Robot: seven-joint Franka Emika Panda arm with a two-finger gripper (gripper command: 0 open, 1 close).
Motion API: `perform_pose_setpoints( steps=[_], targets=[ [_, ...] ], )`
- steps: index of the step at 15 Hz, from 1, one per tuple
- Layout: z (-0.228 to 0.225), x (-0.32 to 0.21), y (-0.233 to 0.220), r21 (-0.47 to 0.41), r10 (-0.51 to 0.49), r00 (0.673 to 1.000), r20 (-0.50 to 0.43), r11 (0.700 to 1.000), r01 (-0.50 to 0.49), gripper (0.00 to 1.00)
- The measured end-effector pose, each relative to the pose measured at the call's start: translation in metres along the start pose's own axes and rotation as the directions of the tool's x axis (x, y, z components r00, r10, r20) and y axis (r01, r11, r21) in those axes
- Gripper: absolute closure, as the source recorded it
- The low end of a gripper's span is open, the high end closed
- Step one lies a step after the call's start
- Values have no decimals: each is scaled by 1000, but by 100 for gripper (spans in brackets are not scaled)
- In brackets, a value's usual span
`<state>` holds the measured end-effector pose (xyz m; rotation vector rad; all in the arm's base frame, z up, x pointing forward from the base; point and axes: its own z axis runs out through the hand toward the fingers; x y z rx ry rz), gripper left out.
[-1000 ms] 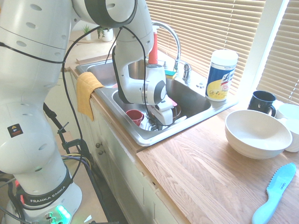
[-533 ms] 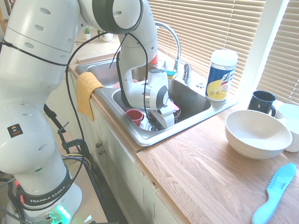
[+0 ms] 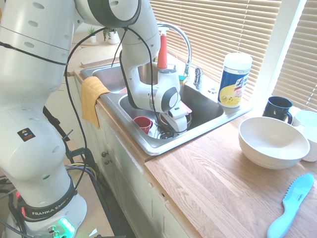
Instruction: Put the knife into the sink
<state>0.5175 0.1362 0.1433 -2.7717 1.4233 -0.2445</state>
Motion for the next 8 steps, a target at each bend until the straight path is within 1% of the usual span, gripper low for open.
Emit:
perform_pose_setpoints(
  steps=[4,6,8],
  targets=[
    [-16,8,-3,-1,-15,1000,-17,1000,15,0],
    [-50,10,-12,-8,-62,998,-29,998,62,0],
    [-97,8,-21,-11,-133,991,-9,991,132,0]
  ],
)
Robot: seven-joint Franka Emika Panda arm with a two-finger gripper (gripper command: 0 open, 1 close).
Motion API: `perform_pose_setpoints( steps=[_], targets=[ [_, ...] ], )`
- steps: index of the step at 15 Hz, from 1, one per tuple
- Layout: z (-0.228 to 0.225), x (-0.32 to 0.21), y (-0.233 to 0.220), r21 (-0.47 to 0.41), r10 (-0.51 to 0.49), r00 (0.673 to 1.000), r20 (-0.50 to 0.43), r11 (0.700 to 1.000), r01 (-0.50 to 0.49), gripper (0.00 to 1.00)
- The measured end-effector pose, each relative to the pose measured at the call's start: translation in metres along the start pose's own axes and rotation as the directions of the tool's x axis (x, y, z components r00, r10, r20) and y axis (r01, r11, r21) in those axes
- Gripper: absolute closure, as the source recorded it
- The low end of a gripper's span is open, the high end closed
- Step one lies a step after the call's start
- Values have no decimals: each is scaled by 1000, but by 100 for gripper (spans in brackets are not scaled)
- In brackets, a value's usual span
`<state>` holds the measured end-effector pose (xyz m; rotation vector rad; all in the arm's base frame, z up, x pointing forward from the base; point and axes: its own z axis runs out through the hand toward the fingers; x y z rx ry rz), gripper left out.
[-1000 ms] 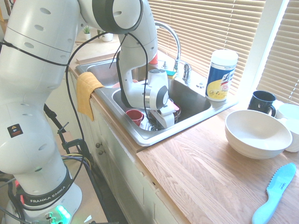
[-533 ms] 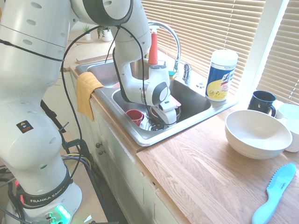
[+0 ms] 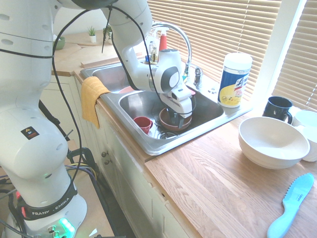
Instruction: Put the knife into the sink
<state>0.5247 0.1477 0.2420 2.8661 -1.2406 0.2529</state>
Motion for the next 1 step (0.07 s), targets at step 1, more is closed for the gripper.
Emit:
perform_pose_setpoints(
  steps=[1],
  targets=[
    [-21,0,-1,-1,-27,999,22,1000,27,0]
  ],
)
